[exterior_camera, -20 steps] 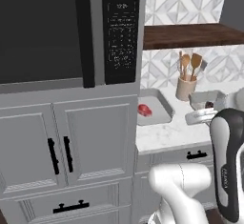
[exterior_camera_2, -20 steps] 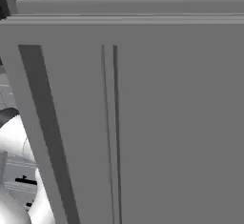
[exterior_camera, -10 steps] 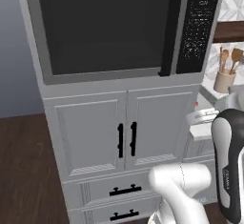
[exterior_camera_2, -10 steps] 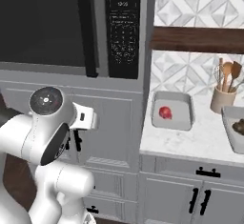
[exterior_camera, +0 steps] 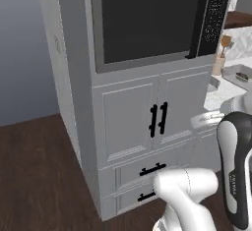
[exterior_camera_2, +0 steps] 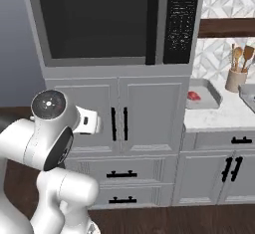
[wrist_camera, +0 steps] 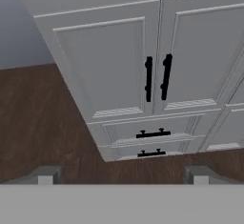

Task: Place one lime and one steak in each tupperware on the nearby counter, to pack two identical lunches.

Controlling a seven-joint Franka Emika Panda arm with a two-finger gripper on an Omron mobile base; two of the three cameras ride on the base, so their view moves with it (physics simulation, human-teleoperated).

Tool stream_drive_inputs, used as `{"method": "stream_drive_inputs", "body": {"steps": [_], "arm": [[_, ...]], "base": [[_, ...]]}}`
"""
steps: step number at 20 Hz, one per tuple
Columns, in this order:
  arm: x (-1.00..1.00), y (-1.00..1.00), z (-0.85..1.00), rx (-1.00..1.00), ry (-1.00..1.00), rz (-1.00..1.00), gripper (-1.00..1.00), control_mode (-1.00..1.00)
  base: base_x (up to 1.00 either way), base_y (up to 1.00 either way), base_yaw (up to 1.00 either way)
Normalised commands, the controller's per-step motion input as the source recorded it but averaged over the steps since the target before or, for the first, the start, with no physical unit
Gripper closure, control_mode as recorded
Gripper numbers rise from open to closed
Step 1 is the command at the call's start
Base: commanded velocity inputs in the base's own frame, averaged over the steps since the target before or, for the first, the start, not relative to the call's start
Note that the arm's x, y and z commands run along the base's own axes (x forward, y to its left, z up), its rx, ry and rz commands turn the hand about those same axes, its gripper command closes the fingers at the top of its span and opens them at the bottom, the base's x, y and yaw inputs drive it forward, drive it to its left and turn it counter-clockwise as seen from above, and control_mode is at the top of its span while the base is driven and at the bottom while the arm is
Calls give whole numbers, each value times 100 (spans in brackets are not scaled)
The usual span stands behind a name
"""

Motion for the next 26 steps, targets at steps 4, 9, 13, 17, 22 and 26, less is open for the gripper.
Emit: {"method": "stream_drive_inputs", "body": {"steps": [4,9,13,17,22,26], "arm": [[0,0,0,0,0,0,-100,100],[0,0,0,0,0,0,-100,100],[0,0,0,0,0,0,-100,100],[0,0,0,0,0,0,-100,100],[0,0,0,0,0,0,-100,100],[0,0,0,0,0,0,-100,100]], "base": [[-46,75,-68],[-46,24,-83],[-39,-1,-87],[-13,-54,-71],[0,-100,-41],[16,-85,-22]]}}
